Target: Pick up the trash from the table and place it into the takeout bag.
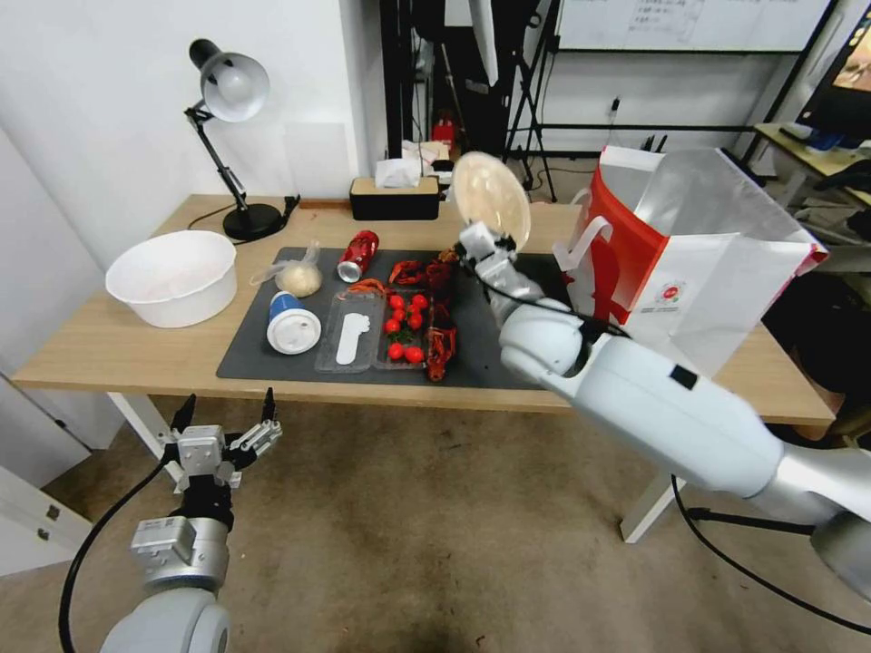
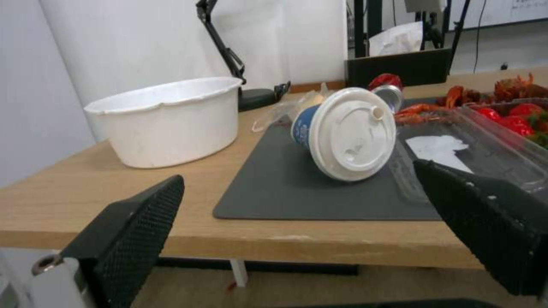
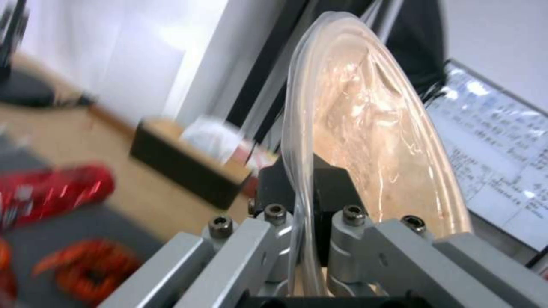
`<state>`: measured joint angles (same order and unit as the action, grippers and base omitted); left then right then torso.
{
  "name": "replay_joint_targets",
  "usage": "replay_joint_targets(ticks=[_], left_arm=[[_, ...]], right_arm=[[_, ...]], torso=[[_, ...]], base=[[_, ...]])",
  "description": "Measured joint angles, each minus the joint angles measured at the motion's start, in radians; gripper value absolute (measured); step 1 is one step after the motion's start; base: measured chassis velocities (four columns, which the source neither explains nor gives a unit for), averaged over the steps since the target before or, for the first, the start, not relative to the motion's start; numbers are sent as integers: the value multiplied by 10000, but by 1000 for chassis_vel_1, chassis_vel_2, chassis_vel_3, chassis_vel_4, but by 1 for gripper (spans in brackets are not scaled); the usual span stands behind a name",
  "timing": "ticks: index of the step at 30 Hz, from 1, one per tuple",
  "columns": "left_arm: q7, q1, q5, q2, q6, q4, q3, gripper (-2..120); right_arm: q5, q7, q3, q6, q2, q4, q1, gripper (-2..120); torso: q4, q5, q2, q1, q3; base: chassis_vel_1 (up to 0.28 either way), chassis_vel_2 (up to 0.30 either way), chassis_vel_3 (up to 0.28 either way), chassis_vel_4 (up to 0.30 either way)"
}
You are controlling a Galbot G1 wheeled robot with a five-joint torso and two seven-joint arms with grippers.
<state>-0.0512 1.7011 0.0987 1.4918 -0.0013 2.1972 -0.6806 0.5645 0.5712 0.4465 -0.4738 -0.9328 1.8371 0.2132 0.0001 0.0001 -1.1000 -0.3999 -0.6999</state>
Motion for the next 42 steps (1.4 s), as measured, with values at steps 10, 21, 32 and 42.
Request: replay_joint_targets(ticks=[10, 21, 32, 42], left_arm=[[1, 58, -334, 71, 14, 64, 227, 100], [4, 87, -601, 86, 28, 82, 565, 100], [4, 141, -644, 37, 24, 85, 654, 100], [7, 176, -657, 14, 16, 68, 710, 100]], right_arm=[[1592, 266, -3567, -916, 1861, 2359, 924, 0], [1622, 453, -6377, -1651, 3047, 3569, 3939, 0], [1418, 475, -7382, -2190, 3076, 3737, 5350, 3], [1331, 499, -7308, -2090, 2821, 3269, 5297, 44]], torso=[[0, 6, 0, 0, 0], [0, -2, 0, 0, -1], [-1, -2, 1, 0, 0], [-1, -1, 2, 0, -1]], base=[[0, 0, 0, 0], [0, 0, 0, 0], [0, 0, 0, 0], [0, 0, 0, 0]])
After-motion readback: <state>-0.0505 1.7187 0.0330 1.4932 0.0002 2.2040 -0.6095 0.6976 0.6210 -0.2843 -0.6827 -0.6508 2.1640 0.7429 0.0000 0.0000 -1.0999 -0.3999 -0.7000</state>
